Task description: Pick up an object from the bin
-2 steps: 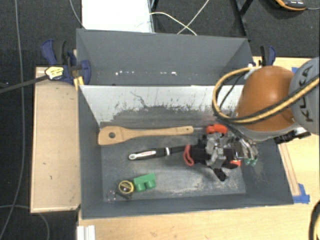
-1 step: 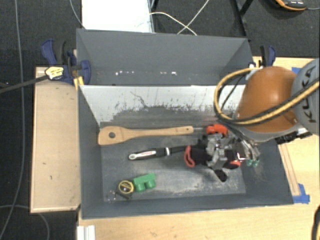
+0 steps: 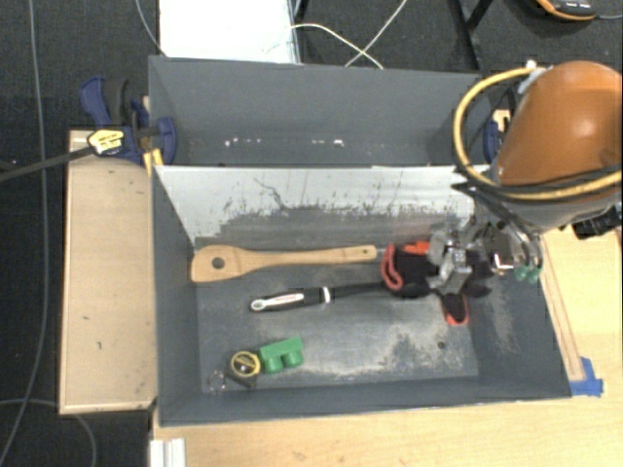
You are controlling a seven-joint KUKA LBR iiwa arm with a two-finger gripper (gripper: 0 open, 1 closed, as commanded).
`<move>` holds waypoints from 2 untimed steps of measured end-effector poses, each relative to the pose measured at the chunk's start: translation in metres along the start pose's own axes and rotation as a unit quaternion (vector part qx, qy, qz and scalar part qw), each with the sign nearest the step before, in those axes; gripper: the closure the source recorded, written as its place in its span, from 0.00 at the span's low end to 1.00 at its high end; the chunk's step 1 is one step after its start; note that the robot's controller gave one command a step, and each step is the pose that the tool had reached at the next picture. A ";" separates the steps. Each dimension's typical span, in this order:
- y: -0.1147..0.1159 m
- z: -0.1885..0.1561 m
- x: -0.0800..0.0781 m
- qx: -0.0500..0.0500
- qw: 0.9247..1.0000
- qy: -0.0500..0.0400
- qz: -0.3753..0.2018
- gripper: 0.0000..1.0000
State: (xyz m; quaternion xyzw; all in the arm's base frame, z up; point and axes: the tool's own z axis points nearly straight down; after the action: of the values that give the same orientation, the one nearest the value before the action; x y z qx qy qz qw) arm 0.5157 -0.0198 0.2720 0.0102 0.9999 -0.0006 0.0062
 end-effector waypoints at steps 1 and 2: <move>0.023 0.077 0.014 0.000 0.998 0.000 0.057 1.00; 0.022 0.104 0.022 0.000 0.998 -0.002 0.063 1.00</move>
Offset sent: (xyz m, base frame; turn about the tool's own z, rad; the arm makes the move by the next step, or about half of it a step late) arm -0.0302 0.0178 -0.0674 0.1129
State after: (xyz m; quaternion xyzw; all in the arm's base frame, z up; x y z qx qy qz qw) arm 0.4953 0.0027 0.1672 0.0727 0.9973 -0.0001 0.0080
